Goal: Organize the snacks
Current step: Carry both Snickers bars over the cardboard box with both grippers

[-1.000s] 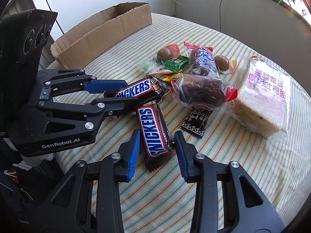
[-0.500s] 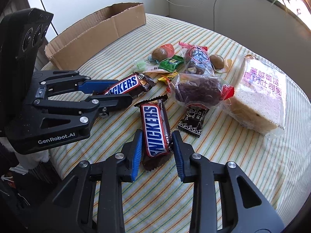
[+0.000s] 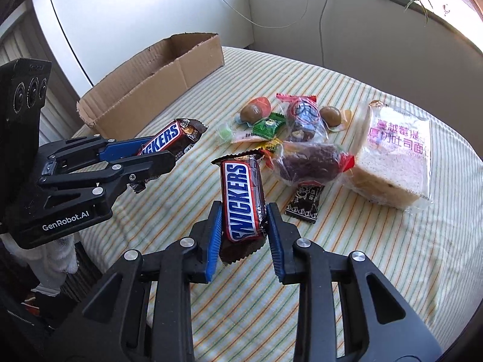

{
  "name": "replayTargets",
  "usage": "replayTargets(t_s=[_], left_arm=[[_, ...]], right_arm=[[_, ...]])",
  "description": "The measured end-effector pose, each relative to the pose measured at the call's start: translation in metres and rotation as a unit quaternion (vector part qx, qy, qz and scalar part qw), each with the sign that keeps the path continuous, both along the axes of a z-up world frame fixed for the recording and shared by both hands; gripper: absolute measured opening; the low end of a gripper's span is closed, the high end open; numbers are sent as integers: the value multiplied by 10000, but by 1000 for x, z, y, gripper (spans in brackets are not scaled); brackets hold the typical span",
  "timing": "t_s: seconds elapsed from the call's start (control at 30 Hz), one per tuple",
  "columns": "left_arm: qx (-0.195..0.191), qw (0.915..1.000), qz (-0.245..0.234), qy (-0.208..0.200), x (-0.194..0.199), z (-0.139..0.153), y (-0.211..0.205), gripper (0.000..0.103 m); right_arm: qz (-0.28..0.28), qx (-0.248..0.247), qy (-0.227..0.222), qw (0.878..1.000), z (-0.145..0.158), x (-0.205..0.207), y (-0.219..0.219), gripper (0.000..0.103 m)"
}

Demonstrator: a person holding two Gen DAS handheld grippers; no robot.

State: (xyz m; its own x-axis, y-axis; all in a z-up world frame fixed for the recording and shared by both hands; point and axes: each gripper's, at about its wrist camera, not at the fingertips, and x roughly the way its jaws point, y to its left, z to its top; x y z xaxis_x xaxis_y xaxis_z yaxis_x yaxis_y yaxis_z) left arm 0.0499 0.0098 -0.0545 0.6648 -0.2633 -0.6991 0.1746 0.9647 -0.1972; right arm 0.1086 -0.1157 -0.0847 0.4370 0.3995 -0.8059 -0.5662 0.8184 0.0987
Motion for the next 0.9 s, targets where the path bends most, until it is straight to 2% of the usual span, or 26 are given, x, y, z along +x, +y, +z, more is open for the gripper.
replayTargets(t_s=[0.5, 0.9], left_arm=[[114, 9962, 764, -398, -1, 29, 74, 28], [231, 9890, 1399, -426, 0, 31, 136, 27]], right_arm=[[444, 87, -384, 9982, 39, 18, 75, 30], [930, 86, -403, 9948, 42, 36, 156, 30]])
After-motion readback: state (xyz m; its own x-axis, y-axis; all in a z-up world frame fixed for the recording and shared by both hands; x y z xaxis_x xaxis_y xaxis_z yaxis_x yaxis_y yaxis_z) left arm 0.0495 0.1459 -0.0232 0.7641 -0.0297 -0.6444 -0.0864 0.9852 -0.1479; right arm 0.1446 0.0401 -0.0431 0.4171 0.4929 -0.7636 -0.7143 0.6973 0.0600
